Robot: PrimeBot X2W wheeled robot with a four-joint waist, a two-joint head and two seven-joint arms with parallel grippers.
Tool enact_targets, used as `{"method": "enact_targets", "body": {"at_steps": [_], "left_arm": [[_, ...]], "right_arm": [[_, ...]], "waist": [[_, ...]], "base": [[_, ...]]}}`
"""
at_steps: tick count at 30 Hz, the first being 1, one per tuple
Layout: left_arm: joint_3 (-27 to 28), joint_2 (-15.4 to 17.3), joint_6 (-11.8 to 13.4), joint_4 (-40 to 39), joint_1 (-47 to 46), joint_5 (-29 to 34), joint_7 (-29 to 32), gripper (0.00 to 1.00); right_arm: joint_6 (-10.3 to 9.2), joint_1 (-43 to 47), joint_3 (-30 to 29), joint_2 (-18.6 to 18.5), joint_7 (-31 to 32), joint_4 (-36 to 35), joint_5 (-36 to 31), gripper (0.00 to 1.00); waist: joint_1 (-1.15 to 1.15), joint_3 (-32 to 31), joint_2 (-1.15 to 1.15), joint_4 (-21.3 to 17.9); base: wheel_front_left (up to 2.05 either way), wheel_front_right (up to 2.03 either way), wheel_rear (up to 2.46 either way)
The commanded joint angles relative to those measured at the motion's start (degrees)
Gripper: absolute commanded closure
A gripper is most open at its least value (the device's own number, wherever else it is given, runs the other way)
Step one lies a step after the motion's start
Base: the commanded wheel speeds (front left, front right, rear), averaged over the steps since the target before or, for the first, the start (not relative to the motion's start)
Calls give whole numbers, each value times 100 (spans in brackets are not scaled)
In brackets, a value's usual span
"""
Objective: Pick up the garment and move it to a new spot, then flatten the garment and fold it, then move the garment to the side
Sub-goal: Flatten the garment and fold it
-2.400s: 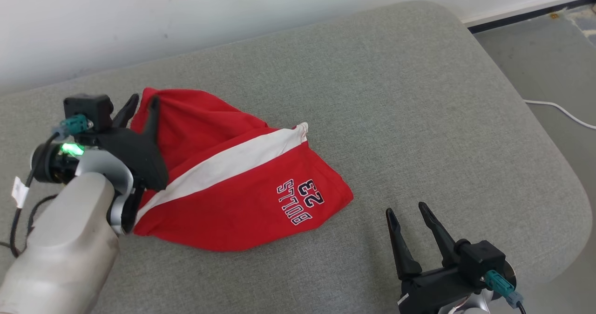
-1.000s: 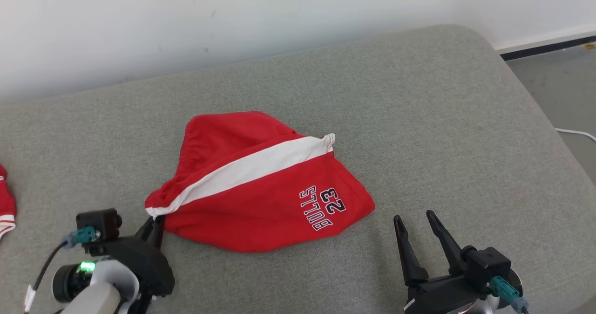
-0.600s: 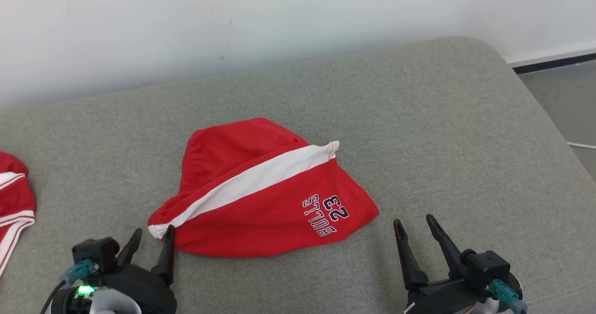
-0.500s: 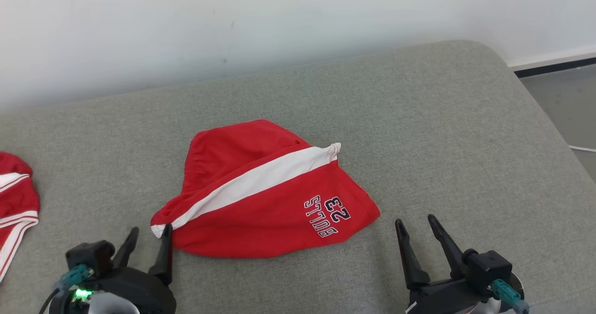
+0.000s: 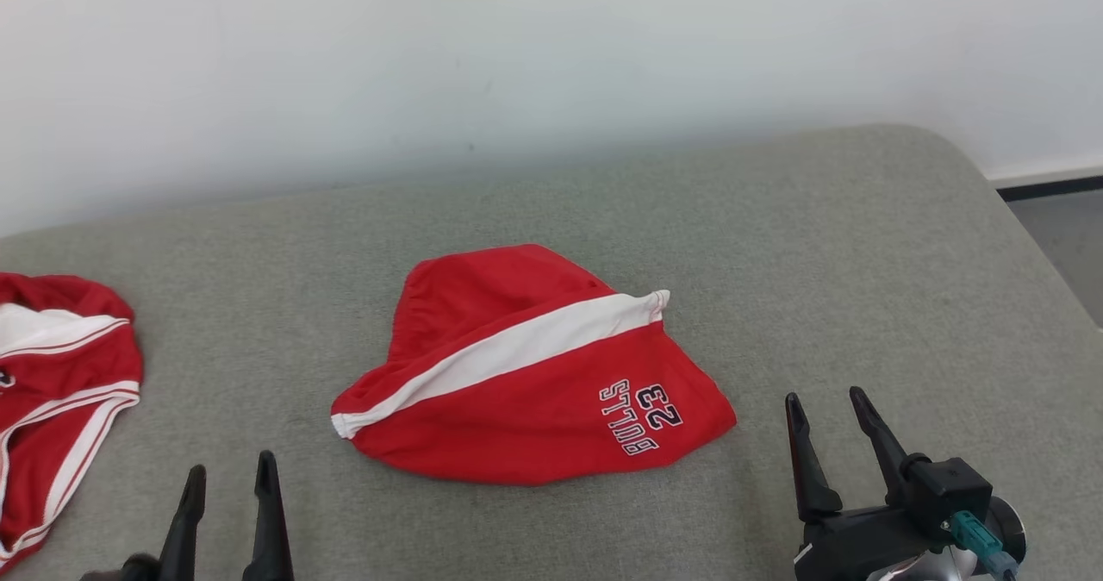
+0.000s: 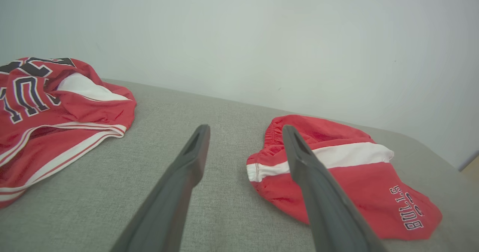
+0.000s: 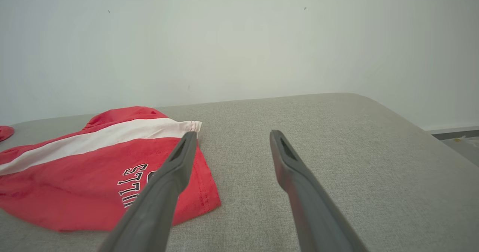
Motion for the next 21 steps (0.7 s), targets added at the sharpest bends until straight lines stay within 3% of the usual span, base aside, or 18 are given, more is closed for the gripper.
{"method": "enact_targets", "body": {"at_steps": [1,6,15,21], "left_arm": [[189,-128,-152,-37,179,190,-3,0],[611,-507,-547,32,496,606,-3,0],[956,-839,-950,182,541,961,-4,0],[1052,-926,-1116,143,364,1106,-4,0]], "right_arm": [[-15,-54,-56,-4,-5,4,-79,0],[-15,-178,-156,-5,-4,234,-113,0],[-15,-562,-165,-5,97,871,-218,0],[-15,-1210,-158,-5,743,1377,-182,0]], "waist": [[0,-149,0,169],[0,-251,0,300],[0,-244,0,484],[0,45,0,572]], "base": [[0,0,0],[0,0,0],[0,0,0],[0,0,0]]}}
